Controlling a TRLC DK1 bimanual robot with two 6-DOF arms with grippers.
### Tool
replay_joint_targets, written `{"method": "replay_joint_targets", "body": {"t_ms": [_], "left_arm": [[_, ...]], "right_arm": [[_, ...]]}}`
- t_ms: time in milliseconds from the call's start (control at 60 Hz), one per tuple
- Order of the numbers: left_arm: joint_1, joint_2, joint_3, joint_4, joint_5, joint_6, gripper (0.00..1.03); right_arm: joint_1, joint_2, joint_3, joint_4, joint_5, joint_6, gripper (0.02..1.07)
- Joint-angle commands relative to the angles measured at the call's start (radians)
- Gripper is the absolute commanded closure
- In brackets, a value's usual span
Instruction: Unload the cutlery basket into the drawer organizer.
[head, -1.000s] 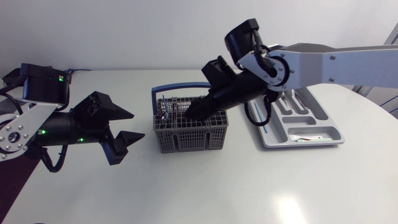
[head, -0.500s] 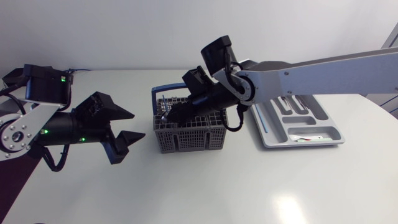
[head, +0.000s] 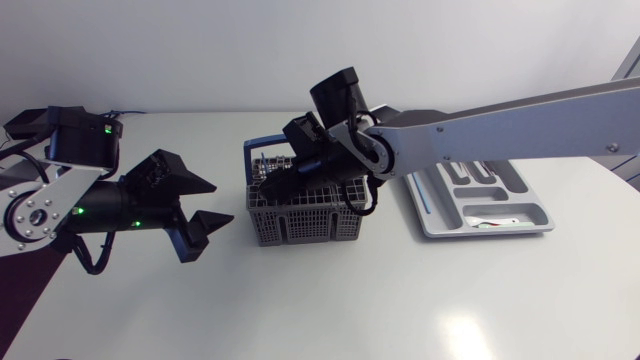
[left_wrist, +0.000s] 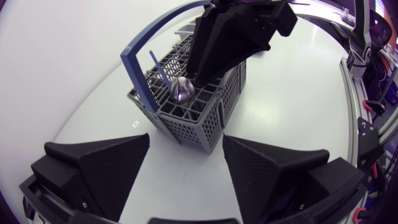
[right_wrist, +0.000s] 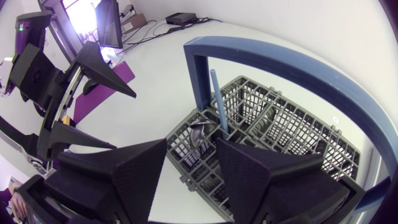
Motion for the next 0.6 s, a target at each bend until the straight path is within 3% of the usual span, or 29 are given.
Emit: {"method": "replay_joint_targets", "body": {"t_ms": [0, 583], "left_arm": [[0.008, 0.02, -0.012, 0.009, 0.007, -0.004, 0.05], [0.024, 0.042, -0.002, 0.024, 0.015, -0.001, 0.05]], "right_arm": [[0.013, 0.031, 0.021, 0.011, 0.008, 0.028, 0.51], [0.037, 0.055, 0.028, 0.039, 0.029, 0.03, 0.7]]}}
